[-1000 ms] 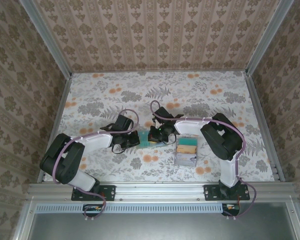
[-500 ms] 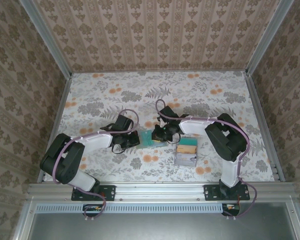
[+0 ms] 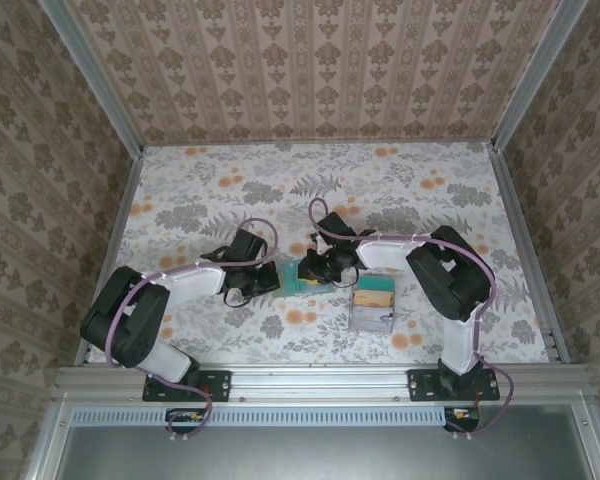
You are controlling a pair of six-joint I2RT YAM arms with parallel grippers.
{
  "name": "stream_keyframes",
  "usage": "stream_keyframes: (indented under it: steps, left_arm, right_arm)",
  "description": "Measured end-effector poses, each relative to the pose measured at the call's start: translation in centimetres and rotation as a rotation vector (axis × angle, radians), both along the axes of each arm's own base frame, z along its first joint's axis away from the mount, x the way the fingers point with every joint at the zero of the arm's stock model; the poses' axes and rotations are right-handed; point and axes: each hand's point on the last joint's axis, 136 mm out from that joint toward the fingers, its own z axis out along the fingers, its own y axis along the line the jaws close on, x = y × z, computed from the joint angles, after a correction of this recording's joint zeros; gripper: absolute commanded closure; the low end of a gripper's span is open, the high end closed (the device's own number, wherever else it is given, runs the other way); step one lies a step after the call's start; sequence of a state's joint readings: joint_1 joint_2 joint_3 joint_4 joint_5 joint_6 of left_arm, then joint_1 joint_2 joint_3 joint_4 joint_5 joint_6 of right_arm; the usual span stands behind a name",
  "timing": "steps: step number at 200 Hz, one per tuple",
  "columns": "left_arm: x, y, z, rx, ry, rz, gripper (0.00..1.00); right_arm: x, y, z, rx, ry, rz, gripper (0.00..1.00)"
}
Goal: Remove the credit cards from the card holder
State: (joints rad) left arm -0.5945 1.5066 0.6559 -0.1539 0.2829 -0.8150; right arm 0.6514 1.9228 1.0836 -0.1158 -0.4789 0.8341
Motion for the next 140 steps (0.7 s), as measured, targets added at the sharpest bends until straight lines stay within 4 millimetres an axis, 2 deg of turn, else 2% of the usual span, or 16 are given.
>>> stream_keyframes:
  steps: [18,29,67,140]
  left_arm:
    - [0.0,0.0,0.0,0.000,0.000,0.000,1.00]
    - [0.0,0.0,0.0,0.001,0.001,0.000,1.00]
    - [0.0,0.0,0.0,0.002,0.001,0.000,1.00]
    - [0.0,0.0,0.0,0.002,0.001,0.000,1.00]
  right_arm:
    - [0.0,0.0,-0.1,0.002,0.004,-0.003,0.95]
    - [0.0,0.1,-0.1,0.004,0.000,0.001,0.98]
    - [-0.1,-0.4,-0.1,0.011,-0.008,-0.009,1.00]
    - [-0.3,-4.3,0.7,-0.003,-0.022,-0.082,1.00]
